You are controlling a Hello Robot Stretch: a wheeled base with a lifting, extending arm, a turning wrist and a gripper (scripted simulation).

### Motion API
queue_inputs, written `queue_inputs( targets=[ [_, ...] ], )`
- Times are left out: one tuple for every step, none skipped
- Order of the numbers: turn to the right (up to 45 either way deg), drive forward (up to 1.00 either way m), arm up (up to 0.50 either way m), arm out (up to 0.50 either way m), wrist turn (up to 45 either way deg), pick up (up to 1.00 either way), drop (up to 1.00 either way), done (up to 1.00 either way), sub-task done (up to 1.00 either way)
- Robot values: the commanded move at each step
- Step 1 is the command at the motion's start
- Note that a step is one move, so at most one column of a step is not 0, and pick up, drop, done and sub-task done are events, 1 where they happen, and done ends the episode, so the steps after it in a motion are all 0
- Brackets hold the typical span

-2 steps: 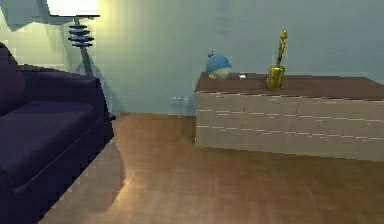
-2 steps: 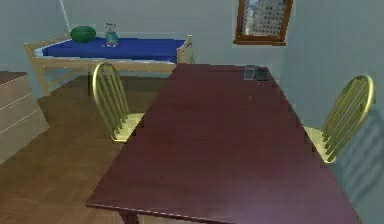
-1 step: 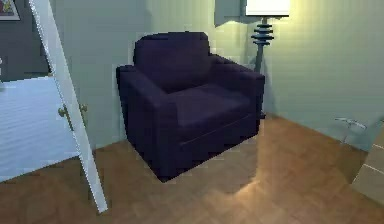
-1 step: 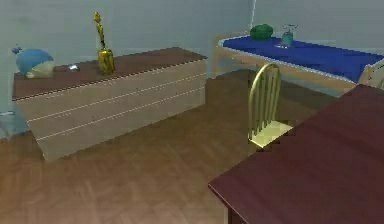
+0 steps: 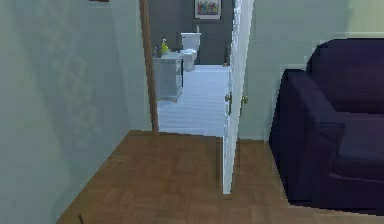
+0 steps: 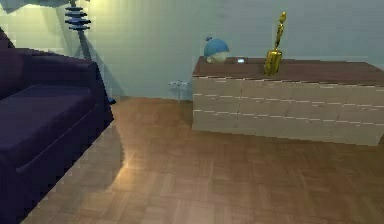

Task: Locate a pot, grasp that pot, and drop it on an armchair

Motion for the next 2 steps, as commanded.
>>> queue_inputs(
  targets=[
    [0.0,1.00,0.00,0.00,0.0,0.00,0.00,0.00,0.00],
    [0.0,1.00,0.00,0.00,0.0,0.00,0.00,0.00,0.00]
  ],
)
